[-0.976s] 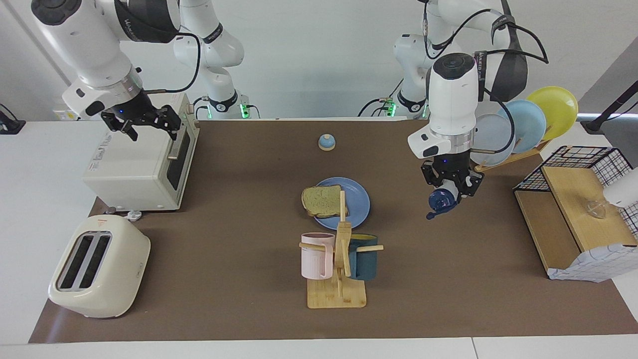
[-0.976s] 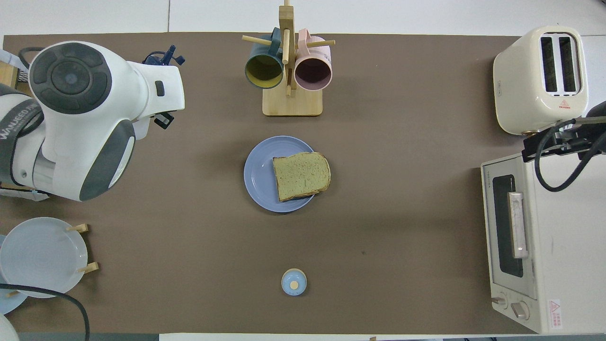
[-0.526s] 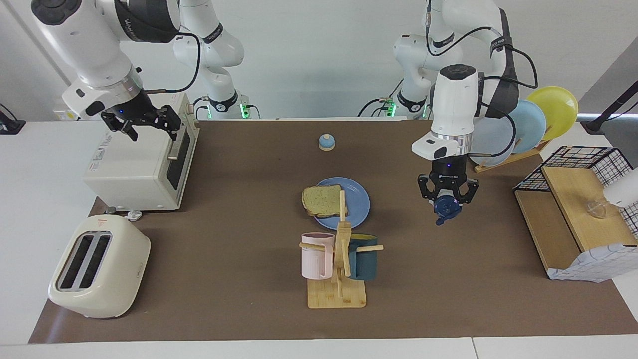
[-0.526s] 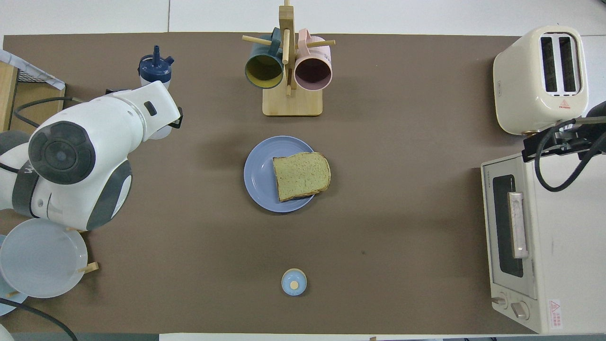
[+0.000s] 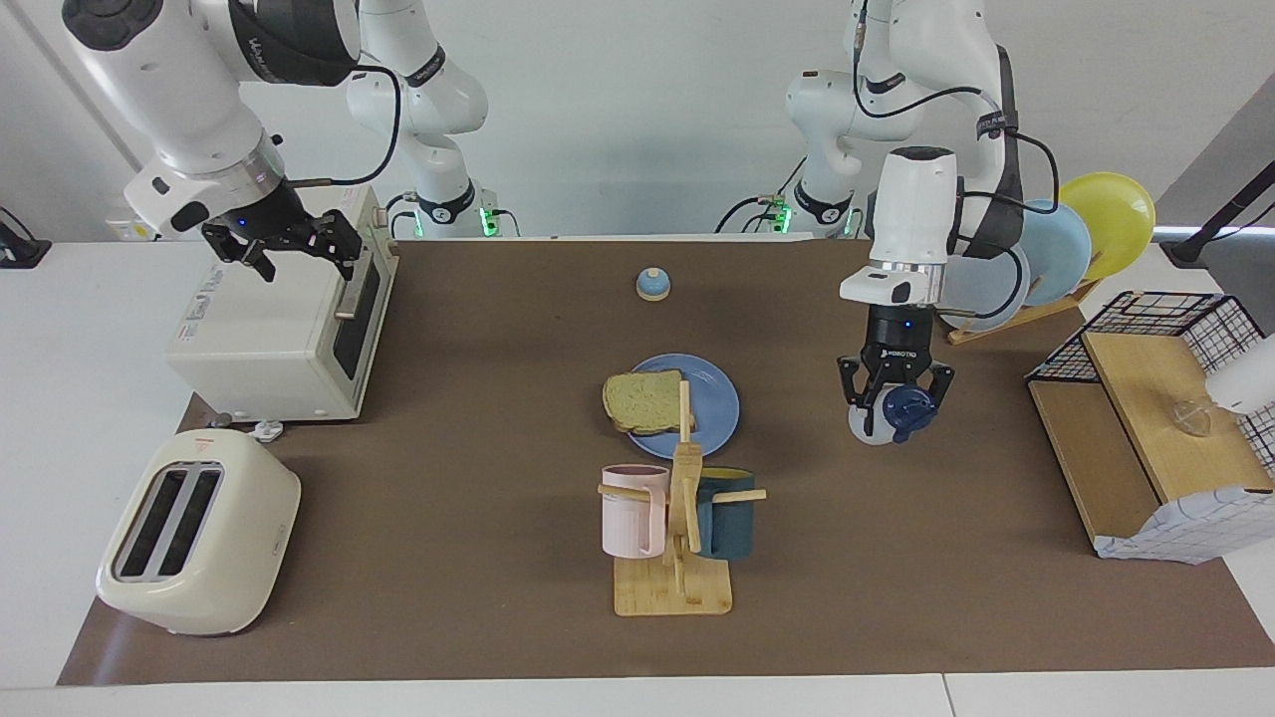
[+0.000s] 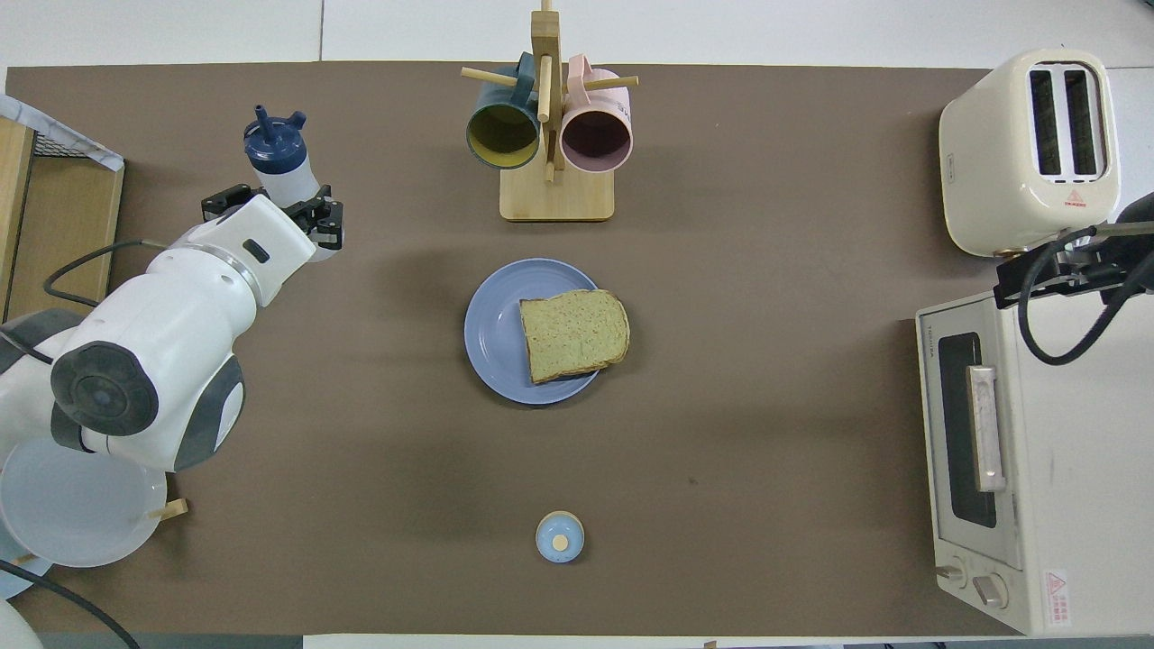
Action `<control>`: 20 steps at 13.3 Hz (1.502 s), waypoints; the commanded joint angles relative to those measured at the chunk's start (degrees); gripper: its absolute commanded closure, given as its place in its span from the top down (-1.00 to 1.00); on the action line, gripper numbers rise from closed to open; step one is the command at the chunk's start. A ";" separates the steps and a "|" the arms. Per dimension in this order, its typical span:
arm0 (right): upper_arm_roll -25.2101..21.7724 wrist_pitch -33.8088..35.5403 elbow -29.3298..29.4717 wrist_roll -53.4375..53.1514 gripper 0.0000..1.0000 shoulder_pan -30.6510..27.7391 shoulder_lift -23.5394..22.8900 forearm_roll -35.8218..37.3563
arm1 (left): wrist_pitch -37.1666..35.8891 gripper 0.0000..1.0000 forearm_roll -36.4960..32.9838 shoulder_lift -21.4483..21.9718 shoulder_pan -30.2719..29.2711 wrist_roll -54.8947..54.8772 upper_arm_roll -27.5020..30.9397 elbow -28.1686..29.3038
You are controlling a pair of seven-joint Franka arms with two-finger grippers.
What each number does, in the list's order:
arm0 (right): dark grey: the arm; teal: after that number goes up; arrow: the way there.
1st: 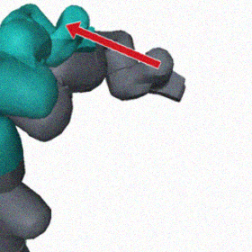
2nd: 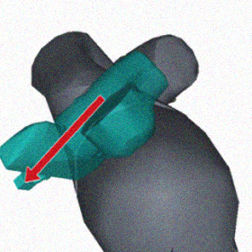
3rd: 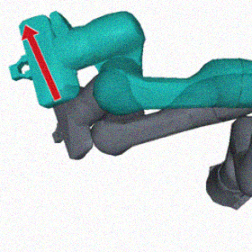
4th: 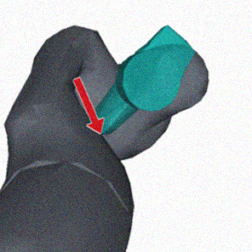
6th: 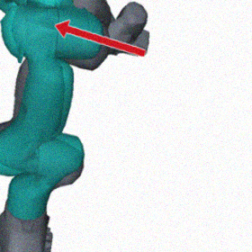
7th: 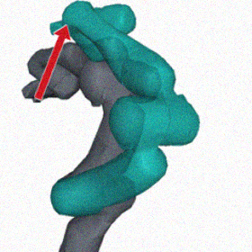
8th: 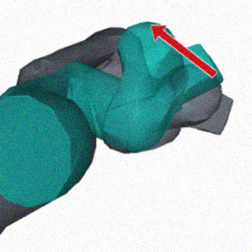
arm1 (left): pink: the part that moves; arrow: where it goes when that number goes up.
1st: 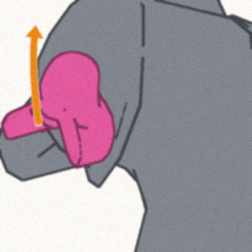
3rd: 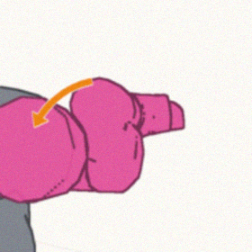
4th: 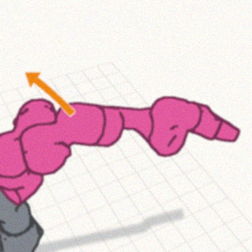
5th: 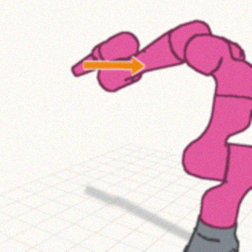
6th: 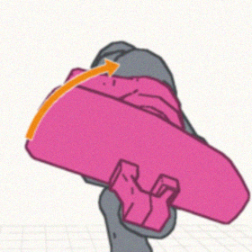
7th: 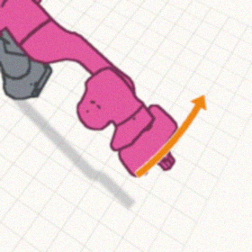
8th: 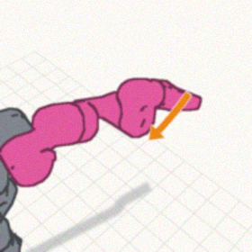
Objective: Put bread on plate and add seasoning
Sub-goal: 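Carry the bottle beside the mug stand with the left gripper, then lower the bottle upright onto the table and open the left gripper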
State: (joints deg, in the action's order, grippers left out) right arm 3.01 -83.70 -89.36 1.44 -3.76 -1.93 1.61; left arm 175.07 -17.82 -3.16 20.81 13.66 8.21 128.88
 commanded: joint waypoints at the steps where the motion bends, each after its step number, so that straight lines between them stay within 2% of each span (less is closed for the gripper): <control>1: 0.33 -0.14 -0.11 1.20 1.00 -0.54 0.17 0.06 | 10.78 -1.00 0.69 -2.09 -1.38 0.41 -0.39 4.09; 6: 0.33 -0.14 -0.11 1.20 1.00 -0.54 0.17 0.06 | 22.06 -1.00 0.69 -6.41 -2.61 0.41 -0.39 5.77; 7: 0.33 -0.14 -0.11 1.20 1.00 -0.54 0.17 0.06 | 25.73 -1.00 0.77 -8.68 -3.66 0.41 -0.39 5.86; 11: 0.33 -0.14 -0.11 1.19 1.00 -0.54 0.17 0.15 | 25.76 -1.00 0.51 -11.42 -3.76 0.49 -0.39 4.72; 13: 0.33 -0.14 -0.11 1.20 1.00 -0.54 0.17 0.15 | 25.76 -1.00 0.51 -15.62 -3.32 0.58 -0.39 1.66; 15: 0.33 -0.14 -0.11 1.20 1.00 -0.54 0.17 0.15 | 25.85 -1.00 0.08 -18.01 -3.14 0.58 -0.39 0.15; 20: 0.33 -0.14 -0.11 1.20 1.00 -0.54 0.17 0.06 | 25.85 -1.00 -0.28 -18.90 -2.97 0.58 -0.39 0.23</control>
State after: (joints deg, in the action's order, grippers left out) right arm 3.01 -83.70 -89.36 1.44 -3.76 -1.93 1.61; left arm 199.96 -17.84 -21.25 17.65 13.99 7.68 129.66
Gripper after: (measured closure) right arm 0.000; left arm 0.573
